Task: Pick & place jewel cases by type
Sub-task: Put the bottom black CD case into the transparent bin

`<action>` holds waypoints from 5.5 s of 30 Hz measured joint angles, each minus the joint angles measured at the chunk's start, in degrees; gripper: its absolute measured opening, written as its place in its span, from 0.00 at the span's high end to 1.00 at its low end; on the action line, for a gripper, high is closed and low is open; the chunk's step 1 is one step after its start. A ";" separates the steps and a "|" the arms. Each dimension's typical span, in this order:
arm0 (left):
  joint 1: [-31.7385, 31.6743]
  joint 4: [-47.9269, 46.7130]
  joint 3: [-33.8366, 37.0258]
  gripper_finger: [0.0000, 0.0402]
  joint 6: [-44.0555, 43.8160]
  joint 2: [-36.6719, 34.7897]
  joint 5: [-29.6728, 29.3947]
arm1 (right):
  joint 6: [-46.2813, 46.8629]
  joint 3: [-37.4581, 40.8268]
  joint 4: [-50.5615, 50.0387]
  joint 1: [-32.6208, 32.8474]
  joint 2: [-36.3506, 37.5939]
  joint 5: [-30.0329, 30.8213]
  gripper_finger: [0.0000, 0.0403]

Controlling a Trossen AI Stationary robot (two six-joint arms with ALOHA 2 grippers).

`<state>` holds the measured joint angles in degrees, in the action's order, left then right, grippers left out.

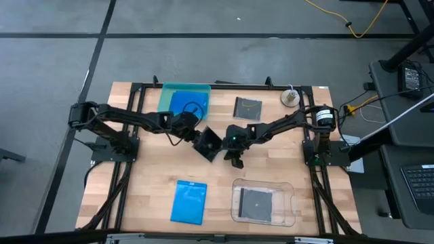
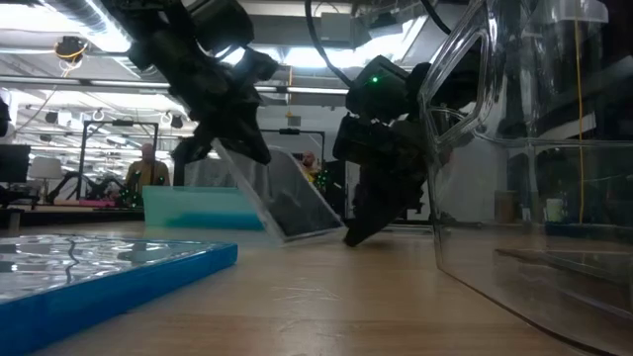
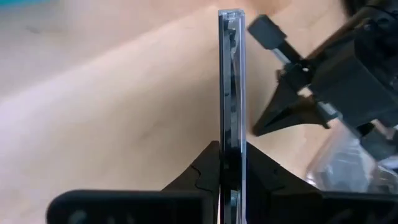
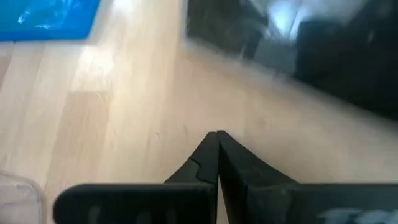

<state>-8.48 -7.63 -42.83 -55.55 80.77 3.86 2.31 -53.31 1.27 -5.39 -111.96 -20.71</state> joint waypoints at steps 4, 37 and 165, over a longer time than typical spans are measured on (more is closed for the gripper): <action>-1.76 -5.36 0.02 0.95 3.05 -4.25 -3.01 | -1.23 0.22 -3.77 -2.09 2.63 0.16 0.98; -2.73 8.27 -4.39 0.95 51.19 -38.00 -11.87 | 3.76 0.29 -4.59 -13.70 47.37 11.57 0.98; 34.88 0.36 -26.56 0.95 30.34 -14.34 -45.57 | 19.24 0.19 -10.68 -11.09 58.33 -10.58 0.45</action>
<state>26.39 -7.26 -69.38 -25.21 66.43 -41.70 21.55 -53.12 -9.41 -16.48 -53.64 -31.29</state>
